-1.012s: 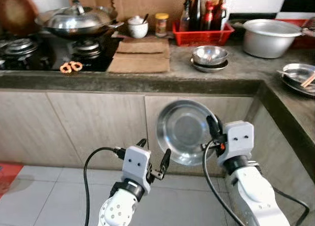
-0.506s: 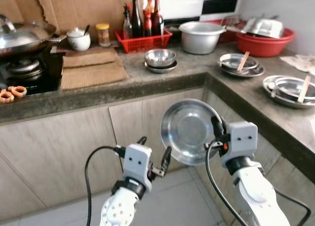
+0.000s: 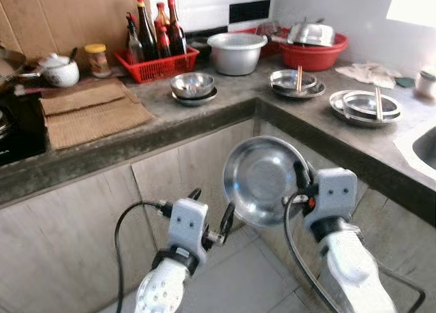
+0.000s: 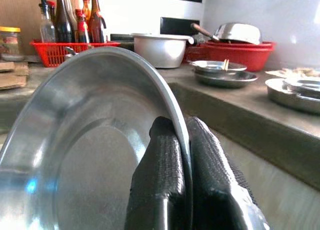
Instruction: Kitchen organization
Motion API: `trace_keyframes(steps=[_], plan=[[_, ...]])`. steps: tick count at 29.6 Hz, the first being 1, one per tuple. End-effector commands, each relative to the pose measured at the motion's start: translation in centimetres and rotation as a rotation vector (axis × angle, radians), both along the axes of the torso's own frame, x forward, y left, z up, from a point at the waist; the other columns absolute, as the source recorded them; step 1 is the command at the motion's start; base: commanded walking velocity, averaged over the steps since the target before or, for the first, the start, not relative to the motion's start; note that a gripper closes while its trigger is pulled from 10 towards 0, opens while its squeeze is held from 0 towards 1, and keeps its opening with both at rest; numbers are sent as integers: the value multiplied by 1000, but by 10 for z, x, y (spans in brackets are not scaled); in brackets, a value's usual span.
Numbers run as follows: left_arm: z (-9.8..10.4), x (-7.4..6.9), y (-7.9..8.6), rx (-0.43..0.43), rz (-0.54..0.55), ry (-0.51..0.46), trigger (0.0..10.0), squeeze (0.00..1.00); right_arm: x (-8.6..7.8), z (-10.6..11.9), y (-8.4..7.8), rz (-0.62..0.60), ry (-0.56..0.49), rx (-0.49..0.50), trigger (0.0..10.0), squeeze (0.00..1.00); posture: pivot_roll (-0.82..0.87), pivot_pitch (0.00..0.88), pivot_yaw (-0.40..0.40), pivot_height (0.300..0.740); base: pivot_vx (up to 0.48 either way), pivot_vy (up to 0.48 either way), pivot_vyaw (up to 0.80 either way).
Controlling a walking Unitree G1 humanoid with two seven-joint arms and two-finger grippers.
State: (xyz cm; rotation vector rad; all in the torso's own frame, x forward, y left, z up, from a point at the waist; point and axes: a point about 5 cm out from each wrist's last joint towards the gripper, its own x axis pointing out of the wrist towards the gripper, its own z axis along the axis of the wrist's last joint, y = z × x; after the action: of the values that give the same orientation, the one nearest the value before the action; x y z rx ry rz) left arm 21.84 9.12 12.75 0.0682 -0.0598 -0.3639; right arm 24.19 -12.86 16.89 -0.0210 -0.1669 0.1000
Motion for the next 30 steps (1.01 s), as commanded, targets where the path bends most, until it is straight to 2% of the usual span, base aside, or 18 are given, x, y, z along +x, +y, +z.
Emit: trace_keyframes(steps=[1, 17, 25, 30], plan=[[3, 0, -6, -10, -18, -7, 10000, 0, 0, 5, -8, -29, -21, -4, 0, 0, 31, 25, -8, 740, 0, 330, -800], [2, 0, -5, -5, -22, -5, 10000, 0, -3, 3, -16, -109, -12, -18, 0, 0, 30, 27, -5, 740, 0, 316, -800], [3, 1, -5, 28, -20, -23, 10000, 0, -5, 0, -15, -116, -2, -21, 0, 0, 31, 26, -2, 740, 0, 0, -800], [3, 0, -7, 32, -37, -25, 10000, 0, -6, 0, -13, -112, 0, -24, 0, 0, 31, 22, -3, 740, 182, -339, -800]])
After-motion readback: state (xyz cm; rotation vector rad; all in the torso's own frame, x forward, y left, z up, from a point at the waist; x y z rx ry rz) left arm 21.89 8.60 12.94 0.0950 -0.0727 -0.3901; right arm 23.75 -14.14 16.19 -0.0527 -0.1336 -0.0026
